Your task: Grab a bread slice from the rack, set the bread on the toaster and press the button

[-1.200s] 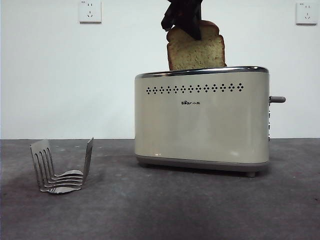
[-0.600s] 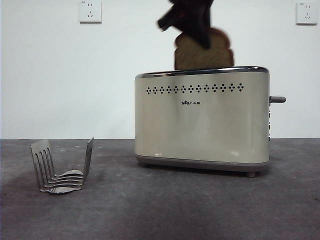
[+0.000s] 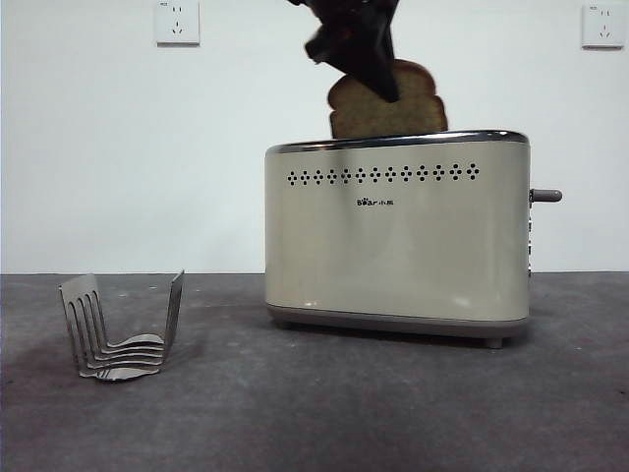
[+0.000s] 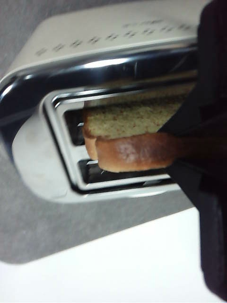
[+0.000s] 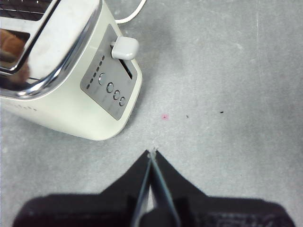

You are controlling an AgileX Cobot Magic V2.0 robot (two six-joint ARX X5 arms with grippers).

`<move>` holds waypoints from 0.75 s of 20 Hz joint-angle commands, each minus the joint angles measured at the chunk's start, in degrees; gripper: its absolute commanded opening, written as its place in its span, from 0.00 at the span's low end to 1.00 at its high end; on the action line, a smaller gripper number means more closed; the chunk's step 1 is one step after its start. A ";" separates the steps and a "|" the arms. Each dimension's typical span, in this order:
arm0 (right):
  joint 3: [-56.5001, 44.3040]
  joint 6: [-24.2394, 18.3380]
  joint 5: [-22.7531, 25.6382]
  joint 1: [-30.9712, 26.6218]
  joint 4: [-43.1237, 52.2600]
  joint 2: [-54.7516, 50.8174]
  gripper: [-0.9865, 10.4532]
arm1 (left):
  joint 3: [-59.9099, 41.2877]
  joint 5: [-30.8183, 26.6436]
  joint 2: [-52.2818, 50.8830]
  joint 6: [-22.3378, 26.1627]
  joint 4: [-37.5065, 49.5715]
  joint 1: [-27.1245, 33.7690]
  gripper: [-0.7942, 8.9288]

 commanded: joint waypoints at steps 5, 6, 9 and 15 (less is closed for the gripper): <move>0.11 -0.48 0.02 0.09 0.37 -0.02 0.09 | -0.61 -3.50 6.05 -0.44 -0.15 -2.19 0.07; 0.11 -0.48 0.02 0.09 0.35 -0.02 0.09 | -0.61 -5.51 6.71 -0.68 -0.76 -2.32 0.07; 0.11 -0.48 0.04 0.09 0.37 -0.02 0.09 | -0.61 -5.09 7.80 -1.25 -2.97 -2.40 0.07; 0.11 -0.46 0.02 0.09 0.33 -0.02 0.09 | -0.61 5.01 8.00 -1.14 -12.72 -1.36 0.07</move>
